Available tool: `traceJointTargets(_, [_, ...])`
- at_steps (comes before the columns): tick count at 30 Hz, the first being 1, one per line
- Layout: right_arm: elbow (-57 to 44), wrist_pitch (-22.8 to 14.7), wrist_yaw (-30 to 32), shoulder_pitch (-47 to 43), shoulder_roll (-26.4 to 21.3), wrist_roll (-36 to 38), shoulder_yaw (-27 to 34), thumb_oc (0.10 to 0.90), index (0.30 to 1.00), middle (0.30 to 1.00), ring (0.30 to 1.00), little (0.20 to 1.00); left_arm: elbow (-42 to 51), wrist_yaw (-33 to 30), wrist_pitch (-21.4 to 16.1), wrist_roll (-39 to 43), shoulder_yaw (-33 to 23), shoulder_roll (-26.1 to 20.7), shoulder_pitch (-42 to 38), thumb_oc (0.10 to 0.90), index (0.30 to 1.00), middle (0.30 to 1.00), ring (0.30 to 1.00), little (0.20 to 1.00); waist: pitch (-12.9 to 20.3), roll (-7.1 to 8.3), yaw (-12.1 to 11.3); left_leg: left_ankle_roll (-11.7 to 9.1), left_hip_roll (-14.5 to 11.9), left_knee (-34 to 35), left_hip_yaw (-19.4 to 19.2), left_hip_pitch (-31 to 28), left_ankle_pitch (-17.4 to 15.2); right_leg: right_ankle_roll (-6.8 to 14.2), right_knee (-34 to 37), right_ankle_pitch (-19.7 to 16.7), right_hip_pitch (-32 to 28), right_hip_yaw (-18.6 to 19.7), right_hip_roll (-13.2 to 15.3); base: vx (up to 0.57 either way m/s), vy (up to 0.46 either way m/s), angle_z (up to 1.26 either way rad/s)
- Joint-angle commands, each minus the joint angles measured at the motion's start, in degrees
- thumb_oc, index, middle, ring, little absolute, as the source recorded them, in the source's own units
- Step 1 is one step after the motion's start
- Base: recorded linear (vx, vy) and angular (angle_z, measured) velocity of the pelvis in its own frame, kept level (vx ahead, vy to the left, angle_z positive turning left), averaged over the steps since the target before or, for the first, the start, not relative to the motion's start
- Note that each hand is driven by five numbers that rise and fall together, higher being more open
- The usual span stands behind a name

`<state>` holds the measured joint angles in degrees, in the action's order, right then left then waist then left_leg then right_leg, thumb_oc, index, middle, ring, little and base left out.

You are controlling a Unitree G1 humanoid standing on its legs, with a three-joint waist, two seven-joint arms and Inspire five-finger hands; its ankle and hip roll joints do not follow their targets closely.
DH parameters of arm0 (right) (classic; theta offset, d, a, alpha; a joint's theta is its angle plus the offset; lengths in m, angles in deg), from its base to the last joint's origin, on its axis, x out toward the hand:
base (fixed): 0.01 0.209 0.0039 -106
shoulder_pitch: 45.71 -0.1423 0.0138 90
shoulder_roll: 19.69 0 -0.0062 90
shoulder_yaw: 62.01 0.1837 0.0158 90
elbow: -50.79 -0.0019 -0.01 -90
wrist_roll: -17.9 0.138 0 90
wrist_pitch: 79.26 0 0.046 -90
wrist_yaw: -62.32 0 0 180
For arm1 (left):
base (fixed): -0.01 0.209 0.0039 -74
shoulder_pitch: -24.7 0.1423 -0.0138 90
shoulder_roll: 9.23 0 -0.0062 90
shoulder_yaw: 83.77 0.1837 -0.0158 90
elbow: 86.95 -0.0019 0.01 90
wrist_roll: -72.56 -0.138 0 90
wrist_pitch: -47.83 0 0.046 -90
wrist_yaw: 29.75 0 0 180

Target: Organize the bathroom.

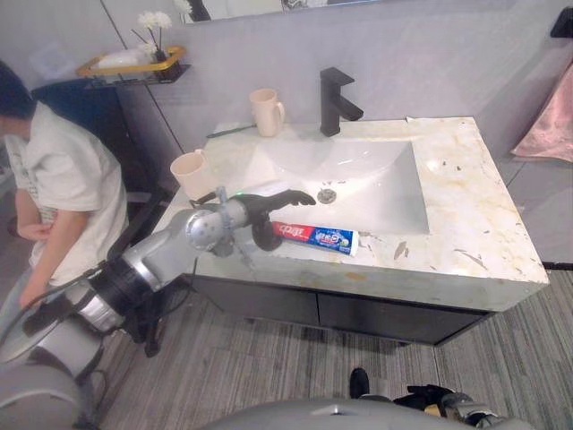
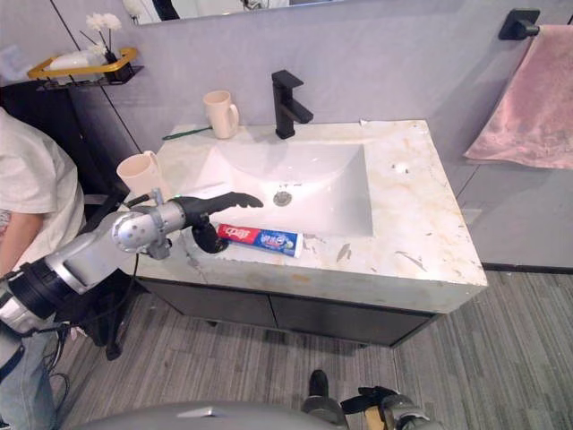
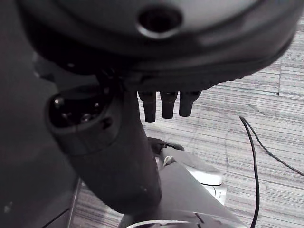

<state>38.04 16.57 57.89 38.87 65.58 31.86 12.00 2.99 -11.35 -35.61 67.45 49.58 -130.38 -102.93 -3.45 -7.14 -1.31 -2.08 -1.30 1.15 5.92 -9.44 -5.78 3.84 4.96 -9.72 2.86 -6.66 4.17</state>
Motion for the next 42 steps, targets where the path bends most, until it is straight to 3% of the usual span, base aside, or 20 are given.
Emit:
traceJointTargets(1, [-0.6,0.4,-0.1,-0.8,0.2,0.3,-1.9,0.800,0.900,0.900,0.900,0.900,-0.4,-0.2,-0.7,-2.0,-8.8,-5.7,-3.7,0.800,0.900,0.900,0.900,0.900,0.6,3.92,0.4,1.3,3.3,-1.4,0.0,6.4,3.4,0.8,-0.3,9.7,-7.9,0.8,-1.1,0.00,0.000,0.00])
traceJointTargets(5, [-0.6,0.4,-0.1,-0.9,0.1,0.5,-1.8,0.800,0.900,0.900,0.900,0.900,-1.4,3.1,0.0,-3.3,-7.6,-5.5,-4.0,0.800,0.900,0.900,0.900,0.900,0.4,3.94,0.6,1.6,3.5,-1.6,-0.1,6.4,3.2,0.8,-0.4,9.7,-7.9,1.0,-1.1,0.00,0.000,0.00])
traceJointTargets(6, [-0.6,0.4,0.0,-0.9,0.1,0.5,-1.8,0.800,0.900,0.900,0.900,0.900,-1.5,3.2,0.0,-3.4,-7.3,-5.4,-4.1,0.634,0.651,0.651,0.651,0.651,0.4,3.94,0.6,1.6,3.5,-1.6,-0.1,6.4,3.2,0.8,-0.4,9.7,-7.9,1.0,-1.1,0.00,0.000,0.00])
traceJointTargets(7, [-0.6,0.3,0.0,-1.0,0.1,0.5,-1.8,0.800,0.900,0.900,0.900,0.900,-1.9,3.1,-0.2,-3.4,-7.1,-5.3,-4.1,0.582,0.573,0.573,0.573,0.573,0.5,3.95,0.7,1.6,3.6,-1.7,-0.1,6.4,3.1,0.8,-0.4,9.7,-7.9,1.1,-1.1,0.00,0.000,0.00])
traceJointTargets(8, [-0.5,0.3,-0.1,-1.1,0.0,0.4,-1.9,0.800,0.900,0.900,0.900,0.900,-2.5,2.8,-0.7,-3.4,-6.6,-5.2,-4.2,0.419,0.328,0.328,0.328,0.328,0.4,3.95,0.7,1.7,3.6,-1.7,-0.2,6.3,3.1,0.8,-0.4,9.7,-8.0,1.1,-1.1,0.00,0.000,0.00])
traceJointTargets(9, [-0.5,0.4,-0.1,-1.2,0.1,0.3,-2.0,0.800,0.900,0.900,0.900,0.900,-2.7,2.3,-0.8,-3.7,-6.3,-4.9,-4.2,0.400,0.300,0.300,0.300,0.300,0.5,3.92,0.7,1.7,3.6,-1.7,-0.2,6.3,3.0,0.8,-0.5,9.8,-8.0,1.2,-1.1,0.00,0.000,0.00])
traceJointTargets(19, [-0.3,0.3,-0.4,-1.0,0.3,-0.4,-2.2,0.800,0.900,0.900,0.900,0.900,-3.8,-2.3,-0.4,-3.8,-7.4,-4.0,-3.7,0.400,0.300,0.300,0.300,0.300,0.6,3.52,0.8,1.8,3.8,-1.7,-0.3,6.0,2.8,0.9,-0.5,9.9,-8.2,1.5,-1.0,0.00,0.005,-0.01])
traceJointTargets(24, [-0.6,-0.6,0.9,-0.8,0.3,0.6,-1.9,0.800,0.900,0.900,0.900,0.900,-3.5,-5.4,-2.3,0.3,-9.2,-4.8,-2.7,0.400,0.300,0.300,0.300,0.300,0.6,3.49,0.6,1.9,3.9,-1.4,-0.4,5.9,2.8,1.1,-0.4,9.9,-8.3,1.5,-0.8,0.00,0.008,0.00])
traceJointTargets(27, [-1.5,-2.8,1.8,-0.7,-0.2,4.9,-0.8,0.800,0.900,0.900,0.900,0.900,-2.4,-8.3,-4.2,6.5,-10.9,-5.2,-2.2,0.400,0.300,0.300,0.300,0.300,0.6,3.55,0.6,1.9,3.8,-1.0,-0.4,5.6,3.0,1.1,-0.4,9.8,-8.5,1.6,-0.8,0.00,0.010,0.00])
traceJointTargets(30, [-6.9,-9.5,8.7,0.9,-0.8,17.2,4.6,0.800,0.900,0.900,0.900,0.900,0.6,-12.8,-7.4,19.0,-17.6,-5.5,0.0,0.400,0.300,0.300,0.300,0.300,0.4,3.96,1.3,2.3,3.7,-0.1,-0.8,5.0,3.1,1.3,-0.3,9.4,-8.3,2.5,-0.9,-0.03,0.042,-0.01])
traceJointTargets(33, [-11.1,-14.9,11.4,3.4,-1.8,23.4,10.6,0.800,0.900,0.900,0.900,0.900,3.2,-14.8,-7.0,28.4,-23.2,-5.1,2.5,0.400,0.300,0.300,0.300,0.300,0.1,4.33,2.3,2.5,3.5,0.4,-1.7,4.6,3.0,1.4,-0.3,9.1,-8.0,3.4,-1.0,-0.06,0.041,-0.11])
traceJointTargets(35, [-21.0,-20.0,18.1,6.9,-2.2,27.3,18.5,0.800,0.900,0.900,0.900,0.900,5.9,-17.3,-8.7,34.6,-31.1,-3.2,7.5,0.400,0.300,0.300,0.300,0.300,-0.4,4.93,3.6,2.7,3.4,0.8,-2.6,4.3,2.9,1.7,-0.4,8.8,-7.5,4.4,-1.2,-0.09,0.049,-0.20])
traceJointTargets(36, [-25.6,-20.6,20.6,8.1,-2.3,27.4,21.6,0.800,0.900,0.900,0.900,0.900,6.6,-17.5,-9.2,36.2,-33.6,-2.2,9.5,0.400,0.300,0.300,0.300,0.300,-0.5,5.15,4.0,2.7,3.4,1.0,-2.9,4.2,2.9,1.7,-0.4,8.7,-7.3,4.7,-1.2,-0.09,0.061,-0.28])
traceJointTargets(38, [-40.9,-25.3,33.0,10.5,-4.4,21.5,29.9,0.800,0.900,0.900,0.900,0.900,10.0,-18.7,-11.5,38.8,-40.2,0.9,15.4,0.400,0.300,0.300,0.300,0.300,-1.0,5.59,5.2,2.8,3.4,1.8,-3.6,3.7,2.9,2.1,-0.2,8.1,-7.0,5.4,-1.3,-0.08,0.074,-0.31])
traceJointTargets(39, [-40.9,-25.3,33.0,10.5,-4.4,21.5,29.9,0.800,0.900,0.900,0.900,0.900,10.0,-18.7,-11.5,38.8,-40.2,0.9,15.4,0.400,0.300,0.300,0.300,0.300,-1.0,5.59,5.2,2.8,3.4,1.8,-3.6,3.7,2.9,2.1,-0.2,8.1,-7.0,5.4,-1.3,-0.07,0.067,-0.17])
traceJointTargets(40, [-47.0,-27.4,38.1,10.9,-5.4,17.9,33.3,0.800,0.900,0.900,0.900,0.900,11.3,-19.4,-12.4,39.3,-42.0,2.3,17.3,0.400,0.300,0.300,0.300,0.300,-1.2,5.65,5.6,3.0,3.5,2.0,-3.7,3.5,3.1,2.2,-0.2,7.9,-7.0,5.7,-1.3,-0.07,0.125,-0.14])
traceJointTargets(41, [-61.7,-32.7,46.3,10.6,-7.1,6.2,41.5,0.800,0.900,0.900,0.900,0.900,12.9,-21.2,-14.3,38.6,-45.4,6.0,20.3,0.400,0.300,0.300,0.300,0.300,-1.1,5.46,6.3,3.3,3.7,2.8,-3.8,3.2,3.0,2.5,-0.2,7.8,-6.7,6.3,-1.4,-0.07,0.129,-0.17])
traceJointTargets(42, [-63.0,-32.1,46.8,10.7,-7.0,5.6,41.8,0.800,0.900,0.900,0.900,0.900,13.0,-21.2,-14.4,38.5,-45.5,6.2,20.4,0.400,0.300,0.300,0.300,0.300,-1.2,5.37,6.3,3.3,3.7,2.9,-3.9,3.1,3.0,2.5,-0.2,7.8,-6.7,6.3,-1.4,-0.07,0.180,-0.17])
